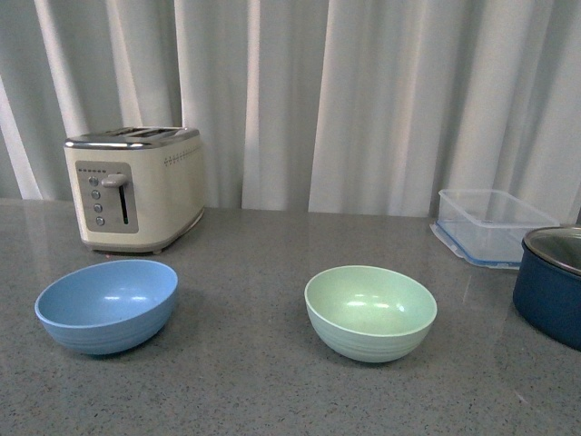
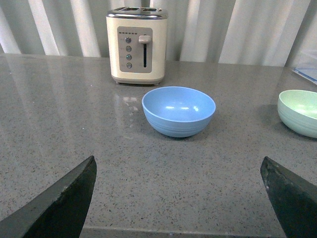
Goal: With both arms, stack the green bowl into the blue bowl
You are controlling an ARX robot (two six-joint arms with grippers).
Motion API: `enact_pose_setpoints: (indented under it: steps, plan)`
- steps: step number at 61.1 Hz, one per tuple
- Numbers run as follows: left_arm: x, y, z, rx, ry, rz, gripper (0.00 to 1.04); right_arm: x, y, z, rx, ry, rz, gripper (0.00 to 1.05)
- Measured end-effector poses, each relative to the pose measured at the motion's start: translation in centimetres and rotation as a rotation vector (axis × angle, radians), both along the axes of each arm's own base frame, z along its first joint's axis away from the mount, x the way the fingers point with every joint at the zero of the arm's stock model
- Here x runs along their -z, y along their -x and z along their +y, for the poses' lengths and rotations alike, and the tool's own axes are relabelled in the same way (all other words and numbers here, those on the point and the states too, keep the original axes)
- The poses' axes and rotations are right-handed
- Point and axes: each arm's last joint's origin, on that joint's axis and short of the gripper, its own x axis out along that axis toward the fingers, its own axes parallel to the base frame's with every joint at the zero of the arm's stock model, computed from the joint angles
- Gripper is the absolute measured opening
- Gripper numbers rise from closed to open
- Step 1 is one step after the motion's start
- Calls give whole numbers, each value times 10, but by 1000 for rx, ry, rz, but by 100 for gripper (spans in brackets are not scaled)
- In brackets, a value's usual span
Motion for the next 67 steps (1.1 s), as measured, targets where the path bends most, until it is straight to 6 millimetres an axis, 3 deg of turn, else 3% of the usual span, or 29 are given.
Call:
enact_pose_setpoints:
  steps: [15, 24, 30, 45, 67]
  plan:
    - [0, 0, 0, -13, 3, 11, 98, 0, 0, 0, 0, 0, 0, 95]
    - [3, -7, 3, -321, 33, 570, 98, 0, 0, 0, 0, 0, 0, 95]
    - [5, -18, 6, -353, 56, 636, 98, 0, 0, 0, 0, 0, 0, 95]
    - [-36, -67, 20, -357, 136, 532, 98, 0, 0, 0, 0, 0, 0, 95]
    - [-61, -152, 28, -318, 77, 604, 98, 0, 0, 0, 0, 0, 0, 95]
